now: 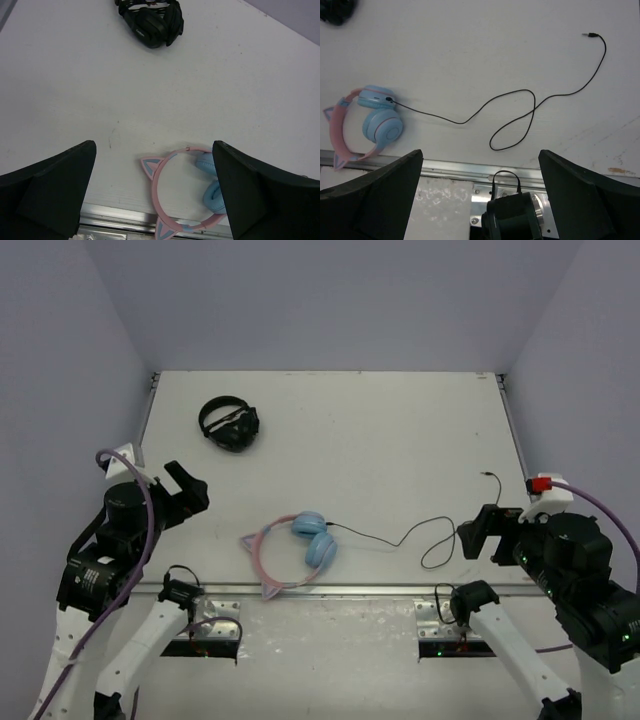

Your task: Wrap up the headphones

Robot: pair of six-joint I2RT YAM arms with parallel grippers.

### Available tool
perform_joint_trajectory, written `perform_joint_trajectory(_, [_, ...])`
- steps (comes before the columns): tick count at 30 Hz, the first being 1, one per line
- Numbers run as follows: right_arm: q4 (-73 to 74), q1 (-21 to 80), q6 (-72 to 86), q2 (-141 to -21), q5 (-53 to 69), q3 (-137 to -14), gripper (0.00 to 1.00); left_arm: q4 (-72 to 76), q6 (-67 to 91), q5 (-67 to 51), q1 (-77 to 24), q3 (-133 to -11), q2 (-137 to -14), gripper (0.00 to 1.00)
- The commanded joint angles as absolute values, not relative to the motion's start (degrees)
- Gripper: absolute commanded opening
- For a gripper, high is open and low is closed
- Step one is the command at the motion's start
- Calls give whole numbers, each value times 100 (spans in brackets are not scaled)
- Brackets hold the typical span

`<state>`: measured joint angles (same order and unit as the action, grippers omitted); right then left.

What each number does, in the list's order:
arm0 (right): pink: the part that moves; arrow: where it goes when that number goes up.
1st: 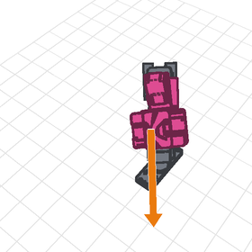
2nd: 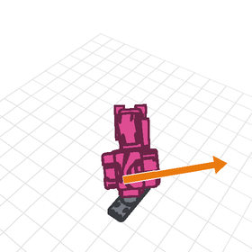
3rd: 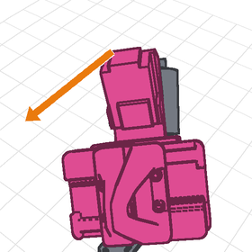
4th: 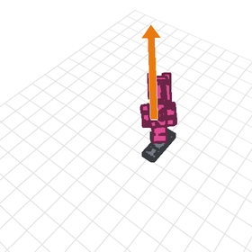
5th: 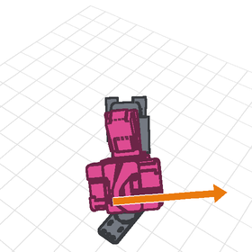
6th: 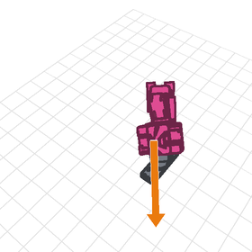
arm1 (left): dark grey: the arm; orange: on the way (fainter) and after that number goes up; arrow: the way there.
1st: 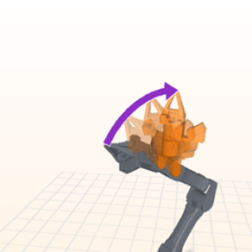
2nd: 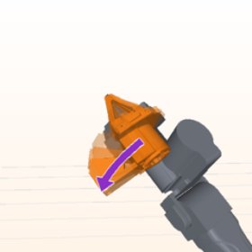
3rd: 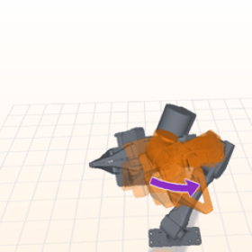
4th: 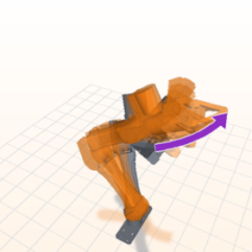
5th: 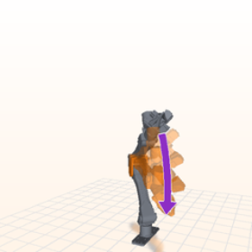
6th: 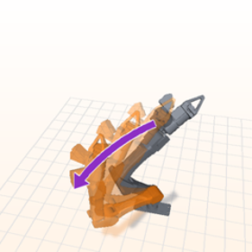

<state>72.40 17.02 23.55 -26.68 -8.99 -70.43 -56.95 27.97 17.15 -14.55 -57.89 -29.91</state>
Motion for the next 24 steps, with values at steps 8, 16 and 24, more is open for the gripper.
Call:
perform_joint_trajectory(8, [6417, 1679, 2531, -2847, -598, -6408, 99, -5521, 3523, 1241, -1415, -5819, -3610, 100])
perform_joint_trajectory(16, [5678, 1679, 2716, -3471, -26, -5951, 99, -3734, 5856, 1507, -3216, -3665, -4777, 100])
perform_joint_trajectory(24, [5362, 1679, 2689, -3428, 360, -5722, 99, -4669, 7770, 2796, -5176, -3561, -5985, 100])
